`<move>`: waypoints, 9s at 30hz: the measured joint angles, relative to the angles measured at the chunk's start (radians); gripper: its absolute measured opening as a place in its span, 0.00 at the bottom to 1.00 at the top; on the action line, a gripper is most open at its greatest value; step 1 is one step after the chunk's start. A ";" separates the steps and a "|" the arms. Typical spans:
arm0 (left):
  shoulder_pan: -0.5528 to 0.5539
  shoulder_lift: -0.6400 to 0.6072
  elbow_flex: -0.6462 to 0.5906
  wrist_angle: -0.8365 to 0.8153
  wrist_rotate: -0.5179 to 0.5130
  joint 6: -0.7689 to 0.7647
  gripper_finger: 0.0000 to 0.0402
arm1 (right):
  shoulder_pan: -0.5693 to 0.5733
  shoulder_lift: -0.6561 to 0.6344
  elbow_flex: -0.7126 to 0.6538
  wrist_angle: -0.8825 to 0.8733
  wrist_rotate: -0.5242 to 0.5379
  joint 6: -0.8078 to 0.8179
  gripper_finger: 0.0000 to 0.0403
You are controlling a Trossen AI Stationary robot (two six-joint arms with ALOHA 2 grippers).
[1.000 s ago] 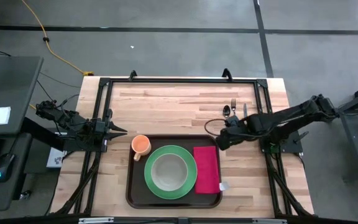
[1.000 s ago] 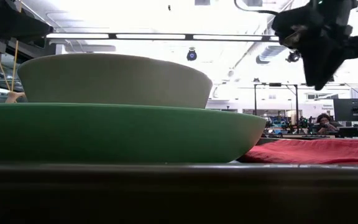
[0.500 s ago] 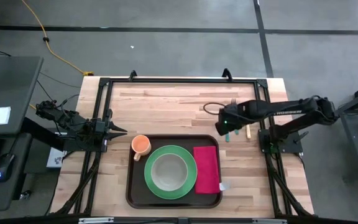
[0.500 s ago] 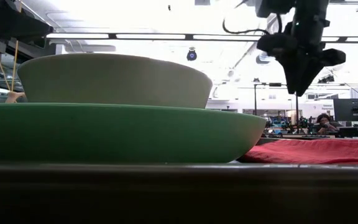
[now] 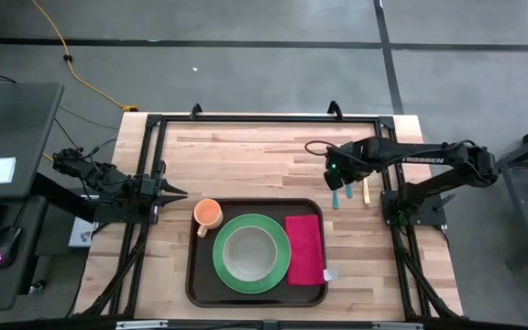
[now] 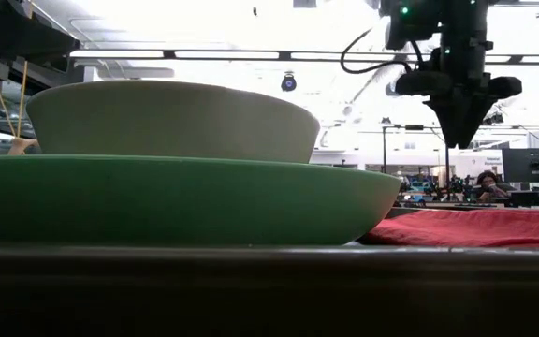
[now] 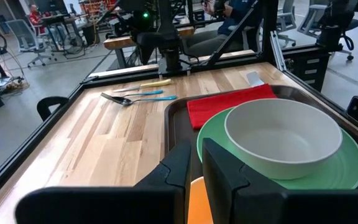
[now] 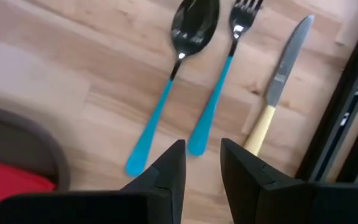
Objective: Set up tray
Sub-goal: Put the blue fork on the table napkin to the right of the green plate on the serving tray
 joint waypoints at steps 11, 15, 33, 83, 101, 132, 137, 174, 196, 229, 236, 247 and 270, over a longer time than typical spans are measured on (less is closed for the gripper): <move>0.000 0.000 0.000 0.000 0.000 -0.019 0.17 | -0.141 0.000 -0.037 0.089 -0.046 -0.116 0.19; 0.000 0.000 0.000 0.000 0.000 -0.019 0.17 | -0.168 0.001 -0.116 0.134 -0.058 -0.128 0.19; 0.000 0.000 0.000 -0.001 -0.028 -0.050 0.17 | -0.305 0.000 -0.302 0.399 -0.135 -0.213 0.19; 0.000 0.000 0.000 -0.001 -0.054 -0.072 0.17 | -0.395 0.127 -0.302 0.532 -0.088 -0.341 0.19; 0.000 0.000 0.000 -0.001 -0.053 -0.072 0.17 | -0.397 0.127 -0.343 0.559 -0.070 -0.342 0.19; 0.000 0.000 0.000 -0.001 -0.051 -0.076 0.17 | -0.397 0.177 -0.369 0.639 -0.068 -0.337 0.19; 0.000 0.000 0.000 -0.001 -0.051 -0.076 0.17 | -0.397 0.177 -0.370 0.639 -0.066 -0.334 0.19; 0.000 0.000 0.000 -0.001 -0.053 -0.076 0.17 | -0.397 0.177 -0.372 0.644 -0.072 -0.328 0.03; 0.000 0.000 0.000 -0.002 -0.053 -0.072 0.17 | -0.411 0.157 -0.372 0.644 -0.087 -0.279 0.03; 0.000 0.000 0.000 -0.002 -0.053 -0.072 0.17 | -0.469 0.156 -0.371 0.643 -0.119 -0.280 0.03; 0.000 0.000 0.000 -0.002 -0.053 -0.072 0.17 | -0.477 0.135 -0.372 0.640 -0.124 -0.280 0.03; 0.000 0.000 0.000 -0.002 -0.052 -0.072 0.17 | -0.502 0.081 -0.375 0.599 -0.114 -0.282 0.03; 0.000 0.000 0.000 -0.002 -0.052 -0.072 0.17 | -0.502 0.079 -0.372 0.606 -0.115 -0.276 0.13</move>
